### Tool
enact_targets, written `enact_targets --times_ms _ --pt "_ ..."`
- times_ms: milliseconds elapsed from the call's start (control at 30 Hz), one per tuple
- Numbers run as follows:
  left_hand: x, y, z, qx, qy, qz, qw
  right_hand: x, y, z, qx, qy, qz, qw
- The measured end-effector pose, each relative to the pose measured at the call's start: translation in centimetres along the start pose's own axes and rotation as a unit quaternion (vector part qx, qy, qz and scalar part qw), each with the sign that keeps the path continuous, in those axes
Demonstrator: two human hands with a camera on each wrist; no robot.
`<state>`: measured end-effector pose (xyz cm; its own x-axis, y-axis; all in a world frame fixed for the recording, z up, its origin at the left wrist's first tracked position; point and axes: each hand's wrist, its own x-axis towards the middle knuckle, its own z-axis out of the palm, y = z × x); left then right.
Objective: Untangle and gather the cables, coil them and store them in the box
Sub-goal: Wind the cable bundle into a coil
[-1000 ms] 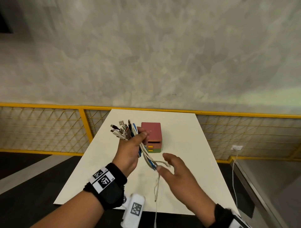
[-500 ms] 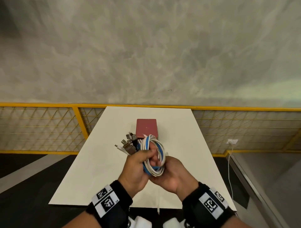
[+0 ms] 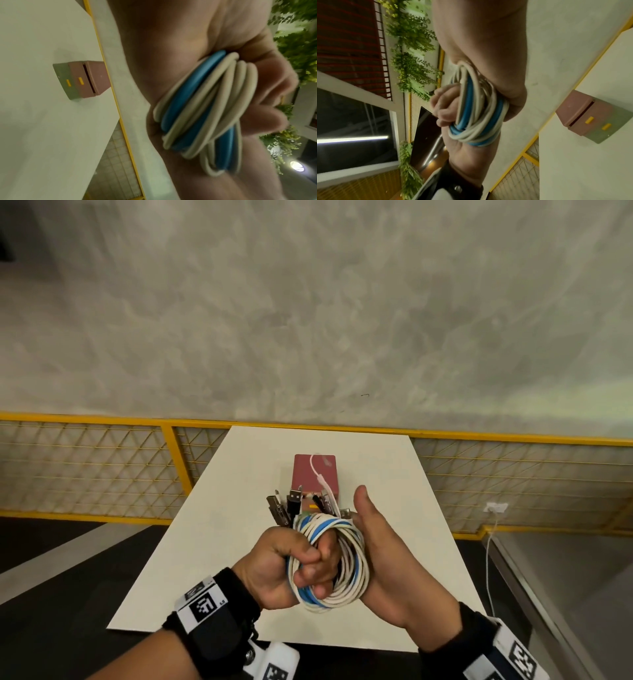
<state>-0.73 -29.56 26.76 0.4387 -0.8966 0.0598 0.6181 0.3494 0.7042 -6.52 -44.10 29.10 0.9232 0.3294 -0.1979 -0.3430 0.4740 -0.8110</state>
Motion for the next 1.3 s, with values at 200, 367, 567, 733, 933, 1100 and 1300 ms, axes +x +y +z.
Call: enact_targets --times_ms 200,367,567,733,933,1100,1300 --pt "-0.5 0.4 -0.9 0.109 0.127 -0.052 0.985 -0.3 1.2 0.3 -0.109 0.050 -0.117 0.986" --pt "-0.1 0.6 0.6 0.238 0.204 -0.001 0.950 0.0 2.2 -0.2 -0.062 0.101 -0.143 0.983" --pt "0.4 -0.1 0.3 0.377 0.274 0.109 0.878 0.7 2.5 -0.9 -0.044 0.137 -0.181 0.973" --pt "0.4 -0.1 1.0 0.418 0.235 0.120 0.869 0.6 2.5 -1.4 -0.117 0.168 -0.189 0.960" --pt "-0.6 -0.3 0.8 0.429 0.220 0.154 0.863 0.3 2.2 -1.3 -0.141 0.123 -0.151 0.971" --pt "-0.4 -1.9 -0.9 0.431 0.263 0.217 0.835 0.4 2.3 -1.9 -0.169 0.137 -0.138 0.966" --pt "-1.0 -1.6 -2.8 0.510 0.257 0.162 0.805 0.0 2.2 -2.2 -0.177 0.115 -0.122 0.970"
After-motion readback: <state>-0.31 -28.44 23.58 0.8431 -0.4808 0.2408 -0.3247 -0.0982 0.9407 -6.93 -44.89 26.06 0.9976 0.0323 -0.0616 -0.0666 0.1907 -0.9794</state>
